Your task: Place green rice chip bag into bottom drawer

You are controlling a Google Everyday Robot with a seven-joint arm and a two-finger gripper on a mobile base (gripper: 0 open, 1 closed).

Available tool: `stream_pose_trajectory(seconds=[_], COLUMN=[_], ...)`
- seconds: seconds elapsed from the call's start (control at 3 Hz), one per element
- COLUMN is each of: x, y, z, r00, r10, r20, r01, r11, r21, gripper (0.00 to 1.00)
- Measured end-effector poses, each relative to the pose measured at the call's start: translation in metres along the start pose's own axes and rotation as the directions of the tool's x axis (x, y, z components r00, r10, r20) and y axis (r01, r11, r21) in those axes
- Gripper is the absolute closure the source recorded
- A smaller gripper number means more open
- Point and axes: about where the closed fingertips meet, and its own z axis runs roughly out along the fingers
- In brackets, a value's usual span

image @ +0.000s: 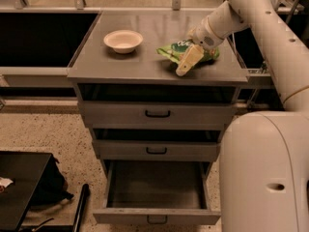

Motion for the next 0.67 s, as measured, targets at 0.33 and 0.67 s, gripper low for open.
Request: stream_pose_trajectory(seconds=[0.33, 0.67], x=[-0.003, -0.003], y=[0.0111, 0.0111], z=[0.0206, 0.0206], r00=[1.0, 1.0], r10=[-0.013, -0.013], r20=[0.006, 0.006], r01=[0.014, 0.014], r11=[0.9986, 0.9986], r21=[-0.051, -0.052], gripper=[0.0, 0.0])
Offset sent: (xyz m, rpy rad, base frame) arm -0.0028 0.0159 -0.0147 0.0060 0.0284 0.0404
